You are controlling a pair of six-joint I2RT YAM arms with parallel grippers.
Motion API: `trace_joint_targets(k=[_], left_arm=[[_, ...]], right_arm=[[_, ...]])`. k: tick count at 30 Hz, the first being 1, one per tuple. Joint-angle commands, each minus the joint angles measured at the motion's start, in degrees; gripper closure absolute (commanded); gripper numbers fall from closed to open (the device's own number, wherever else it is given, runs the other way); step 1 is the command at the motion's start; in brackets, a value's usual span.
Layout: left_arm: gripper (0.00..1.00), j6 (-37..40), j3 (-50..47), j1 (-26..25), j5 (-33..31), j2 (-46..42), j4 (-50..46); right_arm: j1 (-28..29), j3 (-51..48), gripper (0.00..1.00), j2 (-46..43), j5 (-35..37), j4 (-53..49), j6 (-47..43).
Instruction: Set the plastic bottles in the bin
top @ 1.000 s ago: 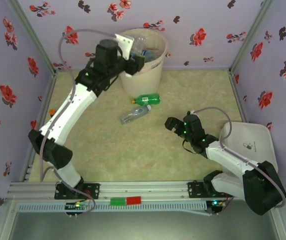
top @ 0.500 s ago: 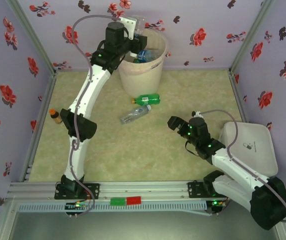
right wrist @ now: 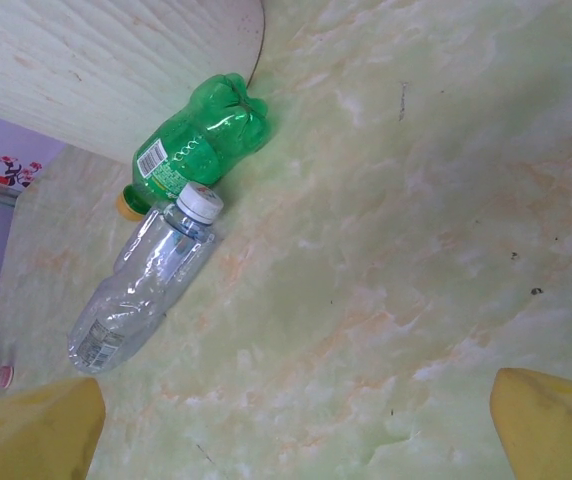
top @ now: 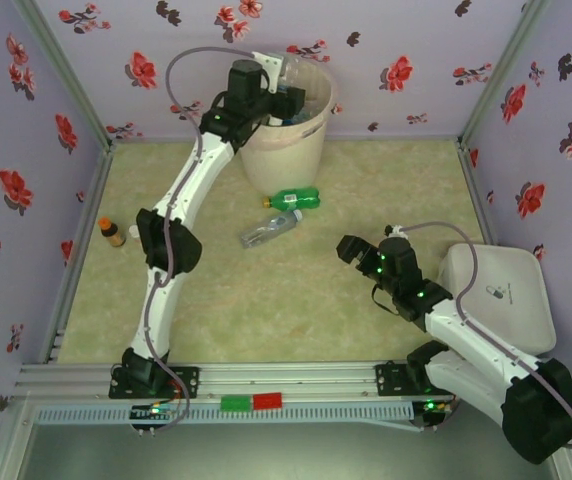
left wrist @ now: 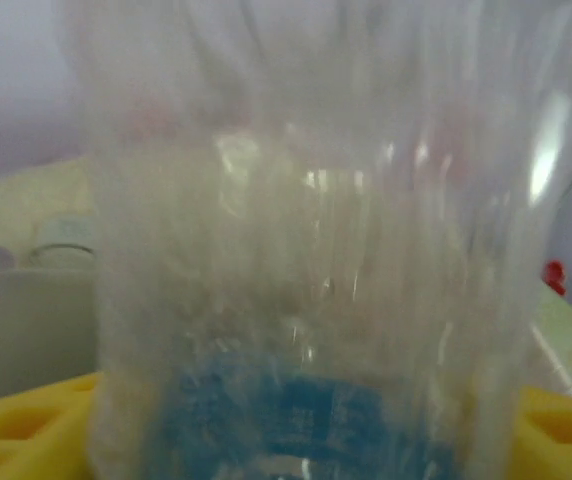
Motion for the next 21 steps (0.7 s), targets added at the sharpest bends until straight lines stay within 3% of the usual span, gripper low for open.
trace_joint_targets(k=[1,4,11,21], left_arm=[[0.10,-3.12,2.82,0.07,1.20,-0.37,0.84],[0.01,-4.16,1.32,0.08,0.92,-3.26,0.45],[0.01,-1.86,-10.57,0.03,1.00,-16.14,3.78],[0.00,-2.93,-51.15,0.91,0.28,-40.20,19.76]], right_arm=[[-0.32,-0.68,0.00,-0.73,1.26,-0.82,0.79],[-0.32,-0.80,0.00,-0.63,0.90,-0.39,0.76],[-0.26,-0.54,0.01,1.74,0.64,1.99,1.34],[1.73,4.84,0.00,14.88,1.21,9.01,7.74]])
